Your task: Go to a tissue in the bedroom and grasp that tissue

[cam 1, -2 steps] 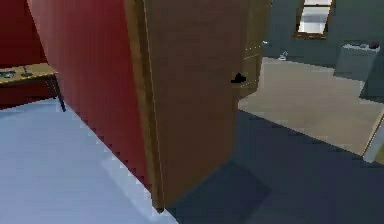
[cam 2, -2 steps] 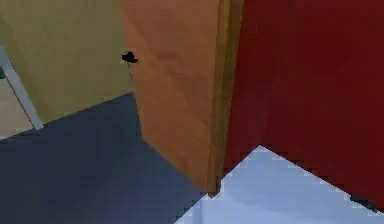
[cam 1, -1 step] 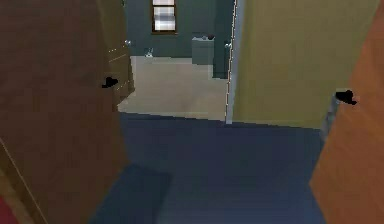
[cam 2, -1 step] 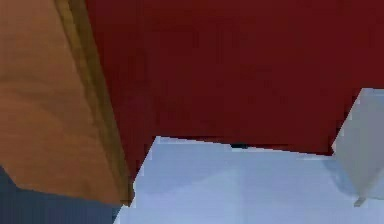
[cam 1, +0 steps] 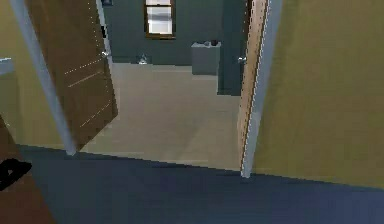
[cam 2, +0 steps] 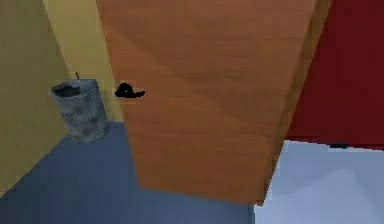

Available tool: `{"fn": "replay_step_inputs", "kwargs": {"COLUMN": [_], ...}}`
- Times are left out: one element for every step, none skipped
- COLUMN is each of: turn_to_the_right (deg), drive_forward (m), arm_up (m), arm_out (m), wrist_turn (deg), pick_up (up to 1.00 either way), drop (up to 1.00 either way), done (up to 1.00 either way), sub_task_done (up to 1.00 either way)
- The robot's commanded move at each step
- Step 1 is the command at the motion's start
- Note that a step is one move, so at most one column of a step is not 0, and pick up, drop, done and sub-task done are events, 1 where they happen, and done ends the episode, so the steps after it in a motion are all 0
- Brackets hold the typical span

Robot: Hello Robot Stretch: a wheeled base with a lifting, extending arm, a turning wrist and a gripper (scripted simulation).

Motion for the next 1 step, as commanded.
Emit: {"fn": "replay_step_inputs", "kwargs": {"turn_to_the_right": [0.0], "drive_forward": [0.80], "arm_up": [0.00], "arm_out": [0.00], "wrist_turn": [0.0], "pick_up": [0.00], "drop": [0.00], "done": [0.00], "sub_task_done": [0.00]}}
